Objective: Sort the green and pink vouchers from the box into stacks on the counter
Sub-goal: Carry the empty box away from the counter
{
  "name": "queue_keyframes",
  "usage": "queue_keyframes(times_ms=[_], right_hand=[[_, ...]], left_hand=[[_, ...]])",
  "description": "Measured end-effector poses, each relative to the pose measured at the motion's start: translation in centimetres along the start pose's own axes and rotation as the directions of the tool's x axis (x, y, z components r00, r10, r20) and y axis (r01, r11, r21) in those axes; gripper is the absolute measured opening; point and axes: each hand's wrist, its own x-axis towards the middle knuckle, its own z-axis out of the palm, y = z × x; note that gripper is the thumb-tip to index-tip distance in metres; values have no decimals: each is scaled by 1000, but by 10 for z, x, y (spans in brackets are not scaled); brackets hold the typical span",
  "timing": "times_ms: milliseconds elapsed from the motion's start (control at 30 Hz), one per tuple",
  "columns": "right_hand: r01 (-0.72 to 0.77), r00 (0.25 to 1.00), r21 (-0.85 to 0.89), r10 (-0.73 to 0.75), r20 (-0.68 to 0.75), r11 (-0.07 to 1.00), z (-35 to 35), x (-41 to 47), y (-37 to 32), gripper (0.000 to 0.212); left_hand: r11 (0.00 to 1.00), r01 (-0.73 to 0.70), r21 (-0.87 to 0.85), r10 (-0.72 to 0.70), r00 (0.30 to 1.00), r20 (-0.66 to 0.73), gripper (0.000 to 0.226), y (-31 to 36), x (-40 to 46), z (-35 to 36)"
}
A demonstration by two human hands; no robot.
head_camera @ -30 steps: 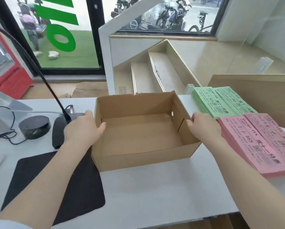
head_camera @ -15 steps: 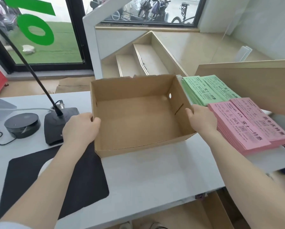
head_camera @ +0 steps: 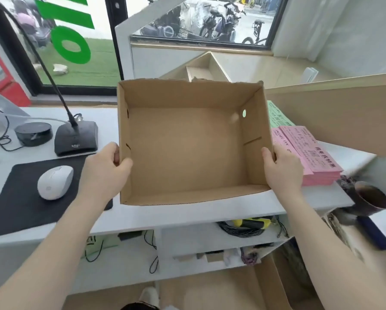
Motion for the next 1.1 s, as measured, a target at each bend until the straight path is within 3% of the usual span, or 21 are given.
queue_keyframes(times_ms=[233, 467, 633, 800, 933, 1100], right_hand=[[239, 959, 200, -263, 104, 950, -33, -61, 27, 46], [387, 803, 348, -498, 327, 854, -40, -160, -5, 45], [518, 551, 450, -686, 475, 728, -20, -253, -45, 40], [680, 181, 524, -810, 558, 513, -11, -375, -116, 41], [650, -65, 669, -850, 522, 361, -16, -506, -176, 40], [613, -297, 754, -817, 494, 234, -42, -660, -223, 36]], left_hand=[[986, 163, 13, -156, 958, -240, 21, 7, -164, -19], [878, 478, 19, -425, 798, -428, 24, -20, -343, -63], [700, 710, -81, -638, 570, -518, 29, -52, -469, -91], [407, 864, -295, -816, 199, -542, 25, -69, -618, -122], [221, 864, -452, -824, -82, -560, 16, -69, -740, -155], [98, 842, -531, -751, -288, -595, 18, -70, -862, -204]])
